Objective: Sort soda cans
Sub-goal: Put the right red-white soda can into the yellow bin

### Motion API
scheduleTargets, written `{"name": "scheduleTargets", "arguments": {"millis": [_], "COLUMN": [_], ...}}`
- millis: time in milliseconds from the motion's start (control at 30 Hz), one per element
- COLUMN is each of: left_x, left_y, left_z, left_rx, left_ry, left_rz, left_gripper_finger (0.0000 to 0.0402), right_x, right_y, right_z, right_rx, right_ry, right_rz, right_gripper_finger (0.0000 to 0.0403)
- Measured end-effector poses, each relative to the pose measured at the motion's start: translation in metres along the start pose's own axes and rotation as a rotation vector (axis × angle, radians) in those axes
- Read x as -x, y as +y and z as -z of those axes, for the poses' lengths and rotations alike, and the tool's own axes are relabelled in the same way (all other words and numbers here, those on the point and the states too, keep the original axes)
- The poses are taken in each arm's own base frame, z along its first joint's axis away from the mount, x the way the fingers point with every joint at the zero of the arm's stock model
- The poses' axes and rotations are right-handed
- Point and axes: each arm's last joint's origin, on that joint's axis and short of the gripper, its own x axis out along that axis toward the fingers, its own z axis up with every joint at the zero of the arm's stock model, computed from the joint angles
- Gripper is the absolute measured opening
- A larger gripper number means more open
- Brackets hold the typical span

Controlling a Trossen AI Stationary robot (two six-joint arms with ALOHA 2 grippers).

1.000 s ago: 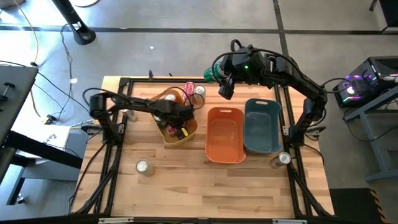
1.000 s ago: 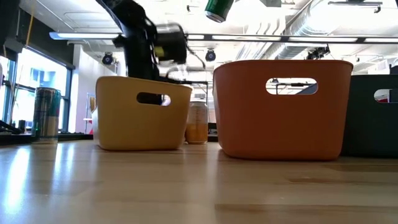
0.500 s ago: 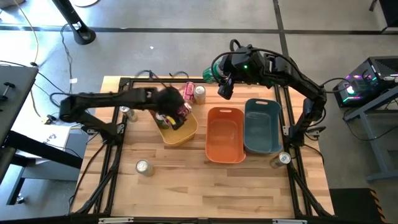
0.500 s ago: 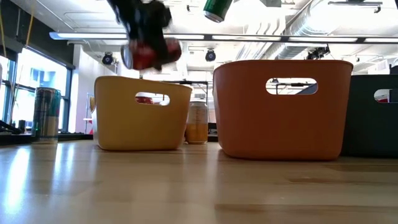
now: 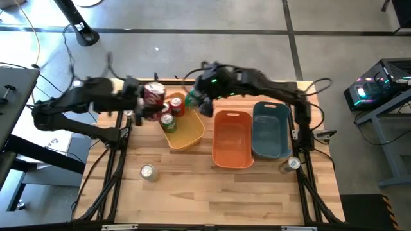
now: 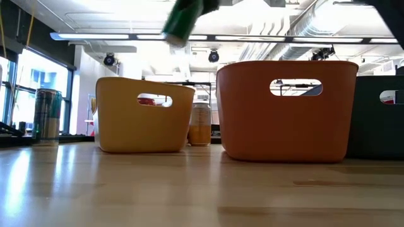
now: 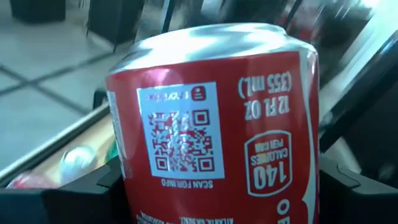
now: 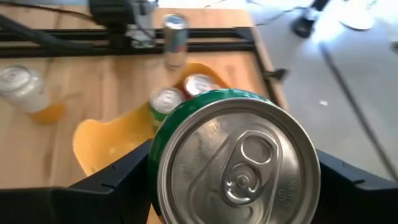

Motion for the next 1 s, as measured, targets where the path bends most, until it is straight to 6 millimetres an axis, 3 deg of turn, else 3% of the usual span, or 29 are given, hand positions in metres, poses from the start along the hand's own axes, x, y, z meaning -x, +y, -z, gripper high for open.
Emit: {"name": "scheduleTargets", "arguments": {"millis": [167,300,500,767,1000], "left_x": [0.022,0.022,0.019,0.022,0.022], "left_y": [-0.005,-0.009,-0.020,-0.026,-0.027], "left_z": [-0.005,-0.003,-0.010,-0.015,-0.016], "left_rx": [0.045,0.043,0.064,0.066,0.071], "left_ry": [-0.096,-0.097,-0.170,-0.228,-0.241], "left_rz": [0.035,0.026,0.105,0.160,0.147], "left_gripper_finger": [0.0287,0.0287,0.0287,0.0287,0.0287], "right_x": [-0.068,-0.116,-0.169,-0.214,-0.220], "right_y": [0.022,0.037,0.041,0.034,0.032], "right_z": [0.007,0.027,0.051,0.081,0.079], "right_rx": [0.074,0.116,0.168,0.162,0.076], "right_ry": [0.036,0.151,0.244,0.343,0.299], "right_rz": [-0.082,-0.100,-0.066,-0.053,-0.031], "right_gripper_finger": [0.0287,0.0287,0.0287,0.0287,0.0287]}}
